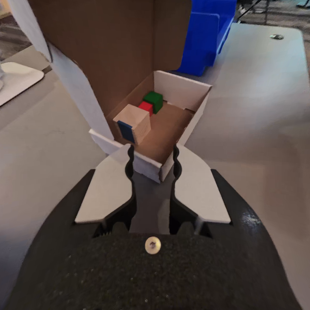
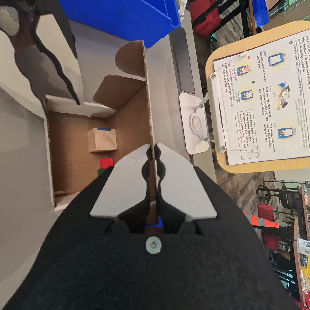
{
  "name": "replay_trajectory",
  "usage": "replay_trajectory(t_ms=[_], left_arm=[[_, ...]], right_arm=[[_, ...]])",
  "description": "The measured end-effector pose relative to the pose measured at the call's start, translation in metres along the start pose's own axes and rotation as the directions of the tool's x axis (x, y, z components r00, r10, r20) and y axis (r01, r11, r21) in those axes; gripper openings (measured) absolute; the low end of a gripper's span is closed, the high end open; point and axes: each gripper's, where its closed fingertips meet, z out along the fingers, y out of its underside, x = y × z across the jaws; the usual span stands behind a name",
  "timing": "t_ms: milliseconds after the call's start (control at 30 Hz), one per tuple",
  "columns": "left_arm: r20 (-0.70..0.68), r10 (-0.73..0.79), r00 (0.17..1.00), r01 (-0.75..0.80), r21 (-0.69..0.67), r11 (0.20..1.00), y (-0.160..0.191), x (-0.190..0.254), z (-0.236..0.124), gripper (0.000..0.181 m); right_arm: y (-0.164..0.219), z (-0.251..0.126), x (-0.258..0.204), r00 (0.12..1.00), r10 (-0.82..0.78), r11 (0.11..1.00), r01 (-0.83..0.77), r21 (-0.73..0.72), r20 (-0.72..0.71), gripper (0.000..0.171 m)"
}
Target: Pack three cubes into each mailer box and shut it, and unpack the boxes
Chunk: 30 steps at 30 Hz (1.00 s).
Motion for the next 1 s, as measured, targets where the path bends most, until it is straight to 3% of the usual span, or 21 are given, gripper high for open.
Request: replay_trajectory(t_ms=[67, 333, 500, 667, 867, 933, 1000], left_arm=[[-0.093, -0.004, 0.996, 0.002, -0.020, 1.000, 0.005, 0.013, 0.004, 0.010], [0.017, 0.041, 0.999, -0.041, -0.030, 0.999, 0.005, 0.012, 0.014, 0.008], [0.047, 0.001, 0.999, 0.001, -0.032, 0.999, 0.000, 0.013, 0.022, 0.005], [0.064, -0.005, 0.998, 0.007, -0.031, 1.000, -0.002, 0.015, 0.025, 0.004], [0.099, -0.044, 0.994, 0.047, -0.029, 0.998, -0.004, 0.016, 0.029, 0.003], [0.119, -0.084, 0.989, 0.088, -0.023, 0.996, -0.006, 0.015, 0.032, 0.004], [0.130, -0.082, 0.988, 0.085, -0.022, 0.996, -0.007, 0.016, 0.034, 0.004]], right_arm=[[0.004, 0.006, 0.009, 1.000, -0.014, 1.000, 0.014, -0.018, -0.016, 0.002], [0.043, 0.091, 0.052, 0.999, -0.031, 0.980, 0.022, -0.198, -0.043, 0.003], [0.060, 0.154, 0.045, 0.997, 0.026, 0.953, -0.002, -0.303, 0.075, 0.011], [0.066, 0.183, 0.026, 0.973, 0.004, 0.922, 0.086, -0.377, 0.231, 0.017], [0.051, 0.179, 0.039, 0.982, -0.012, 0.914, 0.088, -0.395, 0.189, 0.022], [0.030, 0.155, 0.062, 0.995, 0.042, 0.926, -0.006, -0.376, 0.090, 0.031], [0.000, 0.118, 0.083, 0.979, 0.203, 0.937, -0.201, -0.286, -0.025, 0.040]])
